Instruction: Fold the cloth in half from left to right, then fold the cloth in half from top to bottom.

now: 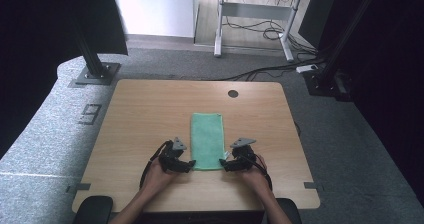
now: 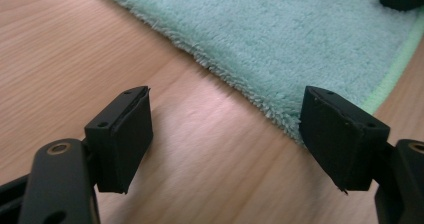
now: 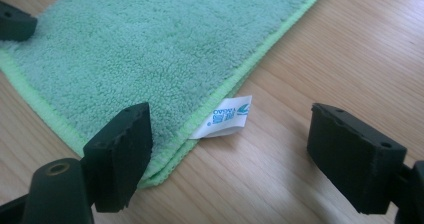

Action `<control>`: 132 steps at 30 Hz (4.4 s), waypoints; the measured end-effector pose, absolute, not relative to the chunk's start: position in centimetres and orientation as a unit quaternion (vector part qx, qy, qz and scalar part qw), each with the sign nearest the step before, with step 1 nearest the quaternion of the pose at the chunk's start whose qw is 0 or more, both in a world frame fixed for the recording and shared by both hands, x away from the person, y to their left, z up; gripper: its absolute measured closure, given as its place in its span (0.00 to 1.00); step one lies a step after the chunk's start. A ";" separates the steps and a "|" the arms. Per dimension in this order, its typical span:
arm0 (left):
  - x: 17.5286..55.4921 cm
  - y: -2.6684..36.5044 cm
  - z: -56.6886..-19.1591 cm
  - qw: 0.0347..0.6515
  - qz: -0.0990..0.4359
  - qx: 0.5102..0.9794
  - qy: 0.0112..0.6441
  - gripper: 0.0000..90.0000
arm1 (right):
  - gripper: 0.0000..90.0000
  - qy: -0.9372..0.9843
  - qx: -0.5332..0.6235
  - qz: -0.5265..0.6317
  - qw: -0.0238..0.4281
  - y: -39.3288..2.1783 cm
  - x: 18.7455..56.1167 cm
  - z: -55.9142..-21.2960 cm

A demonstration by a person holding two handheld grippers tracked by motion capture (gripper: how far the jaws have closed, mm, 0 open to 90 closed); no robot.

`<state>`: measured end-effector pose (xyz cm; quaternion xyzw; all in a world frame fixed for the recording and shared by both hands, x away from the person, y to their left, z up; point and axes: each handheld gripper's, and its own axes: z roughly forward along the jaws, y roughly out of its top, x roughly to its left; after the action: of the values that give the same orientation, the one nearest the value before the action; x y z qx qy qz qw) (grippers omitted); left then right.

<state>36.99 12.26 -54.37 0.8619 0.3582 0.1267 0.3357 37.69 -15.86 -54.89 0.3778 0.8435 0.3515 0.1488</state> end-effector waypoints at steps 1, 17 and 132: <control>37.1 12.5 -54.4 0.336 0.127 0.861 0.360 0.24 | 0.19 0.844 0.377 0.351 0.149 -15.6 37.8 -54.9; 38.8 14.8 -54.7 0.349 0.138 0.849 0.371 0.21 | 0.17 0.839 0.380 0.359 0.153 -13.3 39.8 -55.1; 46.8 13.7 -54.5 0.306 0.162 0.846 0.405 0.01 | 0.02 0.851 0.383 0.331 0.142 -13.3 38.9 -54.9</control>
<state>46.81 13.72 -54.51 0.8463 0.4053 0.1617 0.3056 38.89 -13.32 -54.95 0.3831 0.8507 0.3308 0.1416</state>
